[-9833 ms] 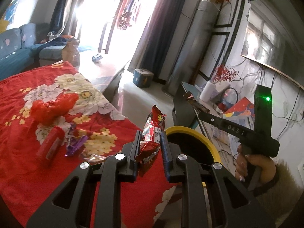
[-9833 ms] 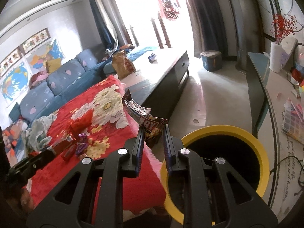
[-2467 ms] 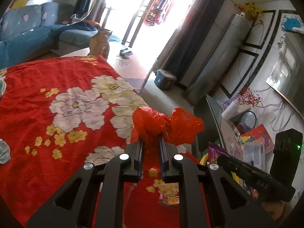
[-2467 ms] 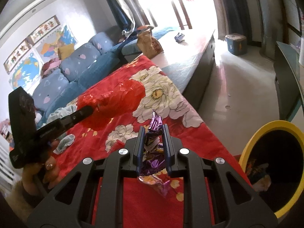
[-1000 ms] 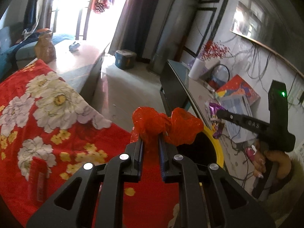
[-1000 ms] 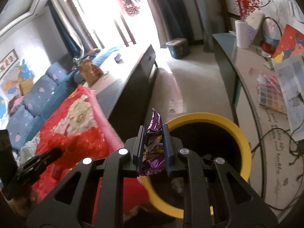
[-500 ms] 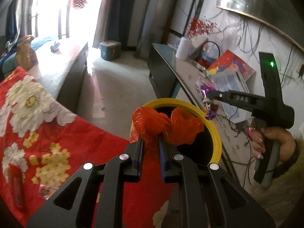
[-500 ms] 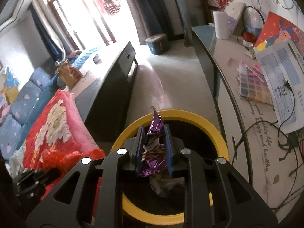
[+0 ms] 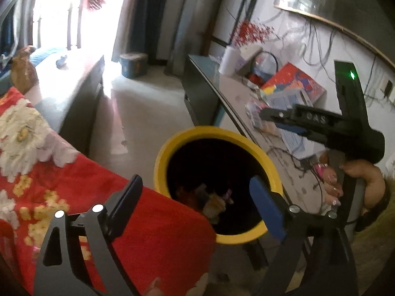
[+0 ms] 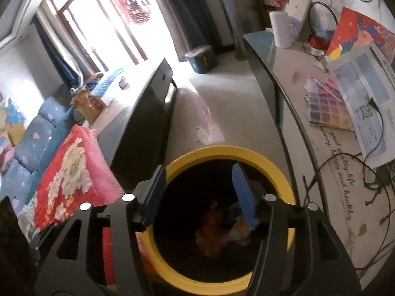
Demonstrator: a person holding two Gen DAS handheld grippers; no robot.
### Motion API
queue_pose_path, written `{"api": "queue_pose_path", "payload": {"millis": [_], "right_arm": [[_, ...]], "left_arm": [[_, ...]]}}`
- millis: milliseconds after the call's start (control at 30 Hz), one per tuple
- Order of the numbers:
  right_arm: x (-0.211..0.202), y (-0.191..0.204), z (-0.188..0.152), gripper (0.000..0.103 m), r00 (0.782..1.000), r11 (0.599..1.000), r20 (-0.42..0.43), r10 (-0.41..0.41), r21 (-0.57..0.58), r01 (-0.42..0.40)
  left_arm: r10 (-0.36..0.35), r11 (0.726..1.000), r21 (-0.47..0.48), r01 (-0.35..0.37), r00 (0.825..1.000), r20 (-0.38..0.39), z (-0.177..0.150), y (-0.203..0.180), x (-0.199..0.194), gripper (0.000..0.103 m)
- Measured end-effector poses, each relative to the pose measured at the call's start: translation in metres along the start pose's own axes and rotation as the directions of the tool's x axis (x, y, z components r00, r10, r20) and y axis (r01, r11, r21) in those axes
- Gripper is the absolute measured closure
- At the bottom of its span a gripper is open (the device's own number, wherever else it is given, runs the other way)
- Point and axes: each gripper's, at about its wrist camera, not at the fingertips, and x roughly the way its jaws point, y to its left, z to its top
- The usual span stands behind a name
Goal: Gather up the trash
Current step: 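Open the left tool over the bin while the right tool releases its wrapper, then move both tools back over the red can and snack wrapper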
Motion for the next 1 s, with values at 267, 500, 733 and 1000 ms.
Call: {"api": "queue_pose_path", "payload": {"millis": [267,500,733,1000], "right_arm": [[-0.011,0.039,-0.004,0.043,0.995,0.992,0.035,0.089,-0.092,-0.085],[-0.022,0.077,-0.014,0.039,0.982,0.966,0.043,0.186,-0.193,-0.175],[-0.026,0.119,-0.034,0.037,0.965,0.916,0.001,0.263,-0.315,-0.249],[-0.02,0.164,-0.063,0.036,0.944,0.842,-0.111,0.312,-0.427,-0.329]], "left_arm": [[0.12,0.991,-0.081,-0.11,0.986,0.119,0.001,0.033,-0.045,0.011],[0.222,0.969,-0.149,-0.196,0.957,0.186,0.0,0.059,-0.079,0.009],[0.308,0.936,-0.242,-0.255,0.926,0.217,-0.011,0.09,-0.109,0.008],[0.393,0.884,-0.354,-0.305,0.894,0.213,-0.027,0.13,-0.135,0.008]]}}
